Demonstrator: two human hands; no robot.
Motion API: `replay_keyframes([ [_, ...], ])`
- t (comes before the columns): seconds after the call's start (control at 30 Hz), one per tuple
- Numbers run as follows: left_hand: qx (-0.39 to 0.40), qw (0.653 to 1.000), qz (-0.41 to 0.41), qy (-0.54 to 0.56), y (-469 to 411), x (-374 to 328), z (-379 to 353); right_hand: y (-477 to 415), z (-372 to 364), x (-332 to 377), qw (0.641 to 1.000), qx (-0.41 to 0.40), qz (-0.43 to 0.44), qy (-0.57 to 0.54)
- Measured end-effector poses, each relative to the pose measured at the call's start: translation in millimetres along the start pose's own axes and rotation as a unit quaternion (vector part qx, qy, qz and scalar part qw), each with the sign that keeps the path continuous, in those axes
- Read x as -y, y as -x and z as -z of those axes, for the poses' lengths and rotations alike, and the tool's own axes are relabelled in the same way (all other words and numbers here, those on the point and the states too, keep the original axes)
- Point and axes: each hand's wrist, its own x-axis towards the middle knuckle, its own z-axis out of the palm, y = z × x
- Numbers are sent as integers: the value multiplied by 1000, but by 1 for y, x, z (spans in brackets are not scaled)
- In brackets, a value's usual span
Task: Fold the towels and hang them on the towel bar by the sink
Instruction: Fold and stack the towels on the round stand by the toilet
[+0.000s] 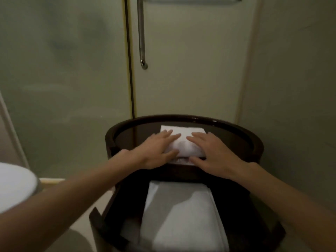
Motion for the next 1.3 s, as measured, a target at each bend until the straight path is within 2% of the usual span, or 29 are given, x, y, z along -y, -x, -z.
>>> replay_keyframes([
  [0.1, -98, 990, -87, 48, 31, -16, 7, 24, 12, 23, 996, -43, 75, -34],
  [0.17, -90, 984, -120, 94, 58, -25, 7, 41, 18, 36, 991, 5, 109, -75],
  [0.23, -8, 989, -105, 101, 84, -34, 1, 54, 20, 45, 985, 115, 101, -83],
  [0.33, 133, 986, -84, 52, 109, -40, -15, 67, 13, 50, 958, 277, 70, -37],
  [0.43, 203, 976, -77, 34, 117, -47, -26, 74, 6, 55, 929, 366, 61, -10],
  [0.5, 230, 970, -67, 35, 114, -51, -28, 75, 3, 60, 916, 394, 72, 10],
  [0.67, 292, 955, -50, 14, 100, -58, -31, 75, -2, 66, 911, 400, 85, 47],
  [0.93, 298, 953, -57, 12, 93, -60, -31, 83, -11, 62, 929, 350, 107, 53],
  [1.13, 256, 965, -46, 38, 95, -56, -24, 66, 2, 55, 943, 325, 41, -57],
  [1.3, 170, 982, -44, 73, 97, -51, -16, 43, 22, 48, 940, 315, 5, -127],
])
